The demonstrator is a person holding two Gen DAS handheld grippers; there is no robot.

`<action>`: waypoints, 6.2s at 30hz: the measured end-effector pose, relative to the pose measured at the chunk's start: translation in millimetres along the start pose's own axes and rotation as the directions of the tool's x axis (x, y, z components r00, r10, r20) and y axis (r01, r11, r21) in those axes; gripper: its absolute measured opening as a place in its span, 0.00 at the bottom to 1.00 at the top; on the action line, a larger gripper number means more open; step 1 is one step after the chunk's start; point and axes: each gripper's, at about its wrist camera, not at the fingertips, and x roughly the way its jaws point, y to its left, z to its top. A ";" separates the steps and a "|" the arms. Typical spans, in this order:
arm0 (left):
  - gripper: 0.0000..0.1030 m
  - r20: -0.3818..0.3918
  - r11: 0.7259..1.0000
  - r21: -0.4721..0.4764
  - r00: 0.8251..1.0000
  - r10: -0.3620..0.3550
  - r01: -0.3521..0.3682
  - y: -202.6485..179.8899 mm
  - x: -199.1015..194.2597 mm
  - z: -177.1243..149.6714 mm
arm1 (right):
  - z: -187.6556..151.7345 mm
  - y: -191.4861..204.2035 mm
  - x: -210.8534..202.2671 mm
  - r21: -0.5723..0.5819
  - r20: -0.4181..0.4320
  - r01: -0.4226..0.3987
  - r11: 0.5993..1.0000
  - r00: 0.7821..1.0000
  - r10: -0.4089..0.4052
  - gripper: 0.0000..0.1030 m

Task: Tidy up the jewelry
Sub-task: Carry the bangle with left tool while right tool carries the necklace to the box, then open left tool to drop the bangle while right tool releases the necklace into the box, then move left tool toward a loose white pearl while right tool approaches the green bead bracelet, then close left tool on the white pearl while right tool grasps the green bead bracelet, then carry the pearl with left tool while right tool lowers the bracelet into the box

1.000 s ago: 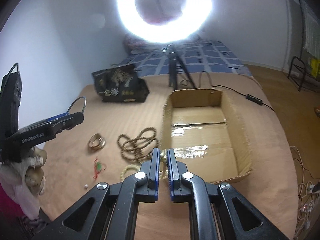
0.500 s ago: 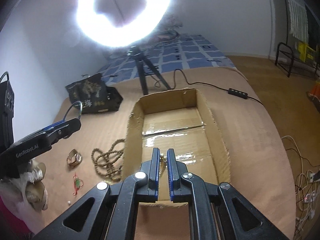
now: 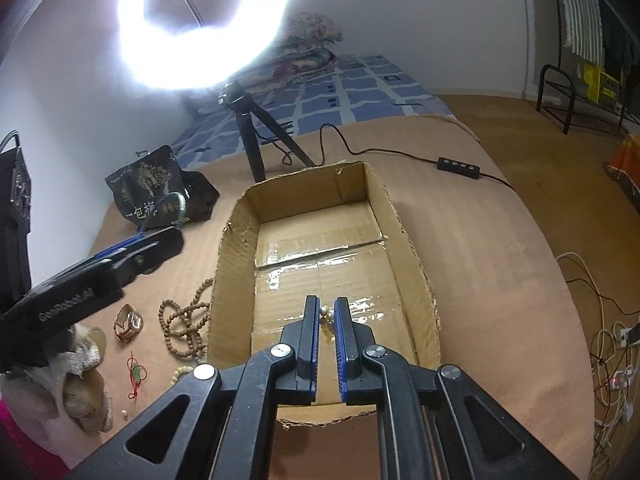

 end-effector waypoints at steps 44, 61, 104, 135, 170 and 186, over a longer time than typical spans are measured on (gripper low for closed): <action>0.75 0.135 0.989 0.090 0.985 0.107 -0.119 51.8 -123.7 -20.6 | -22.6 51.9 -51.8 -0.136 0.094 0.006 0.991 0.996 0.007 0.81; 0.75 0.016 0.986 -0.055 0.988 0.157 -0.156 139.1 -150.2 -109.1 | -84.7 110.6 -21.7 -0.223 -0.068 -0.104 0.969 0.993 0.091 0.81; 0.26 -0.215 0.992 0.000 0.969 0.125 -0.128 148.1 -75.3 -201.3 | -102.3 134.0 83.9 -0.130 -0.252 -0.065 0.989 0.967 0.031 0.32; 0.08 -0.095 0.991 -0.023 0.987 0.126 -0.128 143.4 -116.7 -174.8 | -88.0 159.5 30.1 -0.289 -0.079 -0.095 0.953 0.994 0.075 0.05; 0.08 0.056 1.000 0.018 0.998 -0.018 0.017 55.9 -129.5 -76.3 | -22.0 56.5 -76.1 -0.137 0.155 -0.023 0.990 0.987 0.045 0.05; 0.08 0.044 0.992 0.079 0.994 -0.097 0.093 -0.8 -80.2 -29.2 | 22.7 12.9 -33.1 -0.043 0.123 -0.007 0.999 0.992 0.012 0.05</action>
